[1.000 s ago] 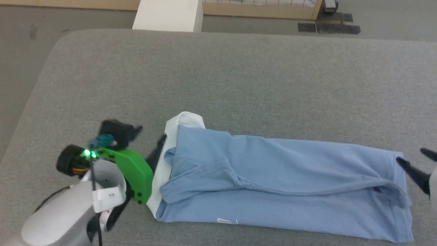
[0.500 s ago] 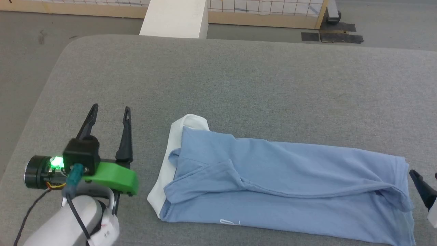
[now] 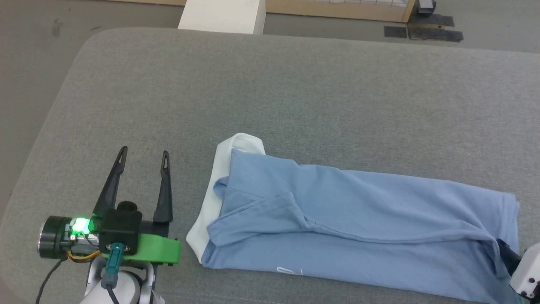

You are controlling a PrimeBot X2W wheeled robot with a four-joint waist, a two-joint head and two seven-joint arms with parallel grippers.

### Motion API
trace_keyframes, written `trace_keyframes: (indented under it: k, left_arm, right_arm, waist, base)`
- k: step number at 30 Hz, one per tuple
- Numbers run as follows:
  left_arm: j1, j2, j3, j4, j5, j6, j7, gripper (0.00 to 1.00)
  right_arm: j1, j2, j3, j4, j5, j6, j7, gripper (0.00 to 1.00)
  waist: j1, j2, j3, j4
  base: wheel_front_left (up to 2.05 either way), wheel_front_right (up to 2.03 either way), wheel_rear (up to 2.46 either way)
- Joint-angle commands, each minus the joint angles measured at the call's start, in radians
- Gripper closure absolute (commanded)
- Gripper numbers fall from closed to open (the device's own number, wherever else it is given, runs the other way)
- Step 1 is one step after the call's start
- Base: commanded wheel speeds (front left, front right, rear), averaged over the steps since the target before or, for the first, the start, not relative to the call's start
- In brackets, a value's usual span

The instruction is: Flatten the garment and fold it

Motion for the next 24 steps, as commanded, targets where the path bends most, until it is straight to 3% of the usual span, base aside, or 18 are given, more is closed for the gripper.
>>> trace_keyframes:
  k: [1, 12, 13, 14, 15, 24]
  left_arm:
    - [0.019, -0.013, 0.010, 0.000, 0.022, -0.013, -0.005, 0.00]
    - [0.031, -0.098, 0.097, 0.016, 0.091, -0.091, -0.005, 0.00]
    - [0.032, -0.103, 0.103, 0.017, 0.095, -0.098, -0.005, 0.00]
    - [0.032, -0.109, 0.110, 0.019, 0.101, -0.106, -0.005, 0.00]
    - [0.033, -0.113, 0.116, 0.021, 0.105, -0.112, -0.005, 0.00]
    - [0.050, -0.151, 0.173, 0.044, 0.133, -0.166, -0.005, 0.00]
  right_arm:
    - [-0.016, 0.009, -0.012, 0.008, -0.023, -0.001, 0.011, 0.00]
    - [0.036, 0.080, 0.015, 0.016, -0.061, -0.001, 0.166, 0.00]
    - [0.039, 0.082, 0.023, 0.013, -0.057, -0.001, 0.173, 0.27]
    - [0.042, 0.083, 0.037, 0.006, -0.052, -0.001, 0.179, 0.96]
    - [0.044, 0.082, 0.048, 0.000, -0.048, -0.001, 0.181, 1.00]
    - [0.035, 0.017, 0.045, -0.055, -0.019, -0.001, 0.116, 1.00]
  waist:
    - [0.0000, 0.0000, 0.018, 0.015]
    - [0.0000, 0.0000, 0.073, 0.041]
    - [0.0000, 0.0000, 0.076, 0.042]
    - [0.0000, 0.0000, 0.078, 0.042]
    - [0.0000, 0.0000, 0.079, 0.042]
    - [0.0000, 0.0000, 0.059, 0.026]
  base:
    - [0.00, 0.00, 0.00]
    - [0.00, 0.00, 0.00]
    - [0.00, 0.00, 0.00]
    - [0.00, 0.00, 0.00]
    - [0.00, 0.00, 0.00]
    - [0.00, 0.00, 0.00]
